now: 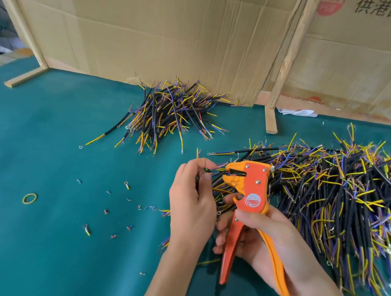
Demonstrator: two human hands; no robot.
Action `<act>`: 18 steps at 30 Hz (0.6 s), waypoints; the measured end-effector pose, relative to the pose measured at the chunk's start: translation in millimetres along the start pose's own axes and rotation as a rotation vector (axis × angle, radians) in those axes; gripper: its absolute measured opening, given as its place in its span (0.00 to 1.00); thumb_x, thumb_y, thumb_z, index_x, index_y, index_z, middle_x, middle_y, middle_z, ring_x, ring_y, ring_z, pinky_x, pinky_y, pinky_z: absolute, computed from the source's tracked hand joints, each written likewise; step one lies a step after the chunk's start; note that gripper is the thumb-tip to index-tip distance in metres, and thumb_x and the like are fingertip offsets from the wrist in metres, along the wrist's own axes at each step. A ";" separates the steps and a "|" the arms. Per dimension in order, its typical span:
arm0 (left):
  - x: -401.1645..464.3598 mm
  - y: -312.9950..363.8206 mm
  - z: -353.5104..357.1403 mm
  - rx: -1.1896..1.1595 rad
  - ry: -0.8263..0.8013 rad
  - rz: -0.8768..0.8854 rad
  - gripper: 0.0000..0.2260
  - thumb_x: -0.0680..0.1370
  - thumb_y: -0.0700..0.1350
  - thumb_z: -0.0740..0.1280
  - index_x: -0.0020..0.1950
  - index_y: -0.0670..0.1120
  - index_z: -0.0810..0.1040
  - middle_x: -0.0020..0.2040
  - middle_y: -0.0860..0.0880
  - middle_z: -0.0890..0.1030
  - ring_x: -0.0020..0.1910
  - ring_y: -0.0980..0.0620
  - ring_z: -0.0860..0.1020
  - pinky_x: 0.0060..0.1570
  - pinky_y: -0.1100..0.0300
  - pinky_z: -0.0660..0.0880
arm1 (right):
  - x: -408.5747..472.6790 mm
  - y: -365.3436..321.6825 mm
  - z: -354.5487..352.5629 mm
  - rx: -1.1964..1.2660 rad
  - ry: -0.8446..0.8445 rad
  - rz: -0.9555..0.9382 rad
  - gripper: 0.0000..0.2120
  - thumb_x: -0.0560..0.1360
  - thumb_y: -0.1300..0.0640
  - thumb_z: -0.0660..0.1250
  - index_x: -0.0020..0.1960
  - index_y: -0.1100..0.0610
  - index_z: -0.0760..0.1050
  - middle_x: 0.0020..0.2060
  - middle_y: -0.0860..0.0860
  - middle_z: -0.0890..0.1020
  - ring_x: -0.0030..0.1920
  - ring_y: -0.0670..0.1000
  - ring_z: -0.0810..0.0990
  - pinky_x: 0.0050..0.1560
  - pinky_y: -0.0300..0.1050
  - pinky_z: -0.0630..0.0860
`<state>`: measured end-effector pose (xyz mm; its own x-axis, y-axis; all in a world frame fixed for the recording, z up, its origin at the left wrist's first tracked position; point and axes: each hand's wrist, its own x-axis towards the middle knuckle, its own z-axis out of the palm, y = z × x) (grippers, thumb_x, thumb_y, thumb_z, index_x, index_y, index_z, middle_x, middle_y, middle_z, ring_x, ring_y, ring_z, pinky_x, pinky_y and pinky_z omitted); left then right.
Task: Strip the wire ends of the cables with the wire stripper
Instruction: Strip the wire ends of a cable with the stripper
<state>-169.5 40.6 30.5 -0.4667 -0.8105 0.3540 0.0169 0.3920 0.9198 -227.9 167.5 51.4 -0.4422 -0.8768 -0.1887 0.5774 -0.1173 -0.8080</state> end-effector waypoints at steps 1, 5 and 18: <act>-0.2 0.1 0.2 0.001 -0.003 -0.005 0.12 0.82 0.36 0.61 0.51 0.52 0.77 0.45 0.50 0.78 0.38 0.54 0.72 0.40 0.60 0.68 | -0.2 0.4 1.7 -0.005 0.009 0.004 0.21 0.63 0.59 0.81 0.55 0.61 0.82 0.41 0.69 0.80 0.36 0.64 0.81 0.41 0.60 0.80; 0.4 -1.1 -0.1 0.026 -0.013 -0.002 0.12 0.82 0.36 0.60 0.50 0.53 0.76 0.46 0.51 0.78 0.38 0.53 0.72 0.41 0.58 0.68 | -0.2 1.0 5.5 0.009 0.036 0.003 0.18 0.66 0.63 0.76 0.55 0.62 0.81 0.41 0.69 0.79 0.36 0.64 0.80 0.41 0.60 0.80; -1.0 4.7 -0.5 0.039 -0.053 0.007 0.11 0.81 0.35 0.61 0.47 0.51 0.76 0.47 0.53 0.79 0.47 0.58 0.75 0.47 0.67 0.69 | 0.7 1.3 2.5 -0.040 0.063 0.007 0.18 0.71 0.59 0.76 0.58 0.65 0.79 0.38 0.66 0.78 0.36 0.63 0.80 0.39 0.59 0.80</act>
<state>-168.6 43.0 34.5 -0.5130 -0.7838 0.3501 -0.0134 0.4151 0.9097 -225.8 165.5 51.6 -0.4814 -0.8464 -0.2277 0.5533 -0.0920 -0.8279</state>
